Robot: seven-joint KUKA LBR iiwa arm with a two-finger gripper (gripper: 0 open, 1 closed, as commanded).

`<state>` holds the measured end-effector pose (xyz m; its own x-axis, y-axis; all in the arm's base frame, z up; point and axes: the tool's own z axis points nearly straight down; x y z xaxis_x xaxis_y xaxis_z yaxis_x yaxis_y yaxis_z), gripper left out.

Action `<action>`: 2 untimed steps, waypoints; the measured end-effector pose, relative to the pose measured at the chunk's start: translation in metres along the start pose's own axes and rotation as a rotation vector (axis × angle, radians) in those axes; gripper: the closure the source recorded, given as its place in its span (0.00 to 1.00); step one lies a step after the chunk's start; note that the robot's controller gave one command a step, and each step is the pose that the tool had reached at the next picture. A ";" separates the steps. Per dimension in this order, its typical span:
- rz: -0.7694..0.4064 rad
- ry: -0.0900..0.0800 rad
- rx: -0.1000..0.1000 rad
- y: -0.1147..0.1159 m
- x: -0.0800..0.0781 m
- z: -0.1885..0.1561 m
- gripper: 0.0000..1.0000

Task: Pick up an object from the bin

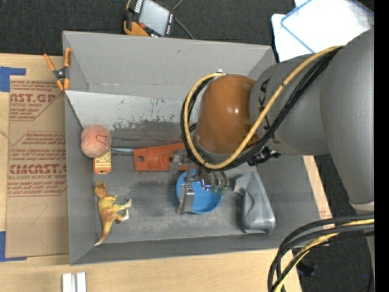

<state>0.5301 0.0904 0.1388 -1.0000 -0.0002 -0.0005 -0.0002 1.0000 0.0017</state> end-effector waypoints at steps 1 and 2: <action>-0.121 0.001 0.000 0.015 0.035 -0.013 0.00; 0.030 0.000 0.000 -0.030 0.010 0.023 0.00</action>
Offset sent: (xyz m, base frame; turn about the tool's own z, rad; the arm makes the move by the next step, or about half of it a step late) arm -0.0103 -0.0278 -0.0203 0.0256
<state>0.5205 0.0609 0.1162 -0.9996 0.0299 -0.0002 0.0299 0.9996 0.0014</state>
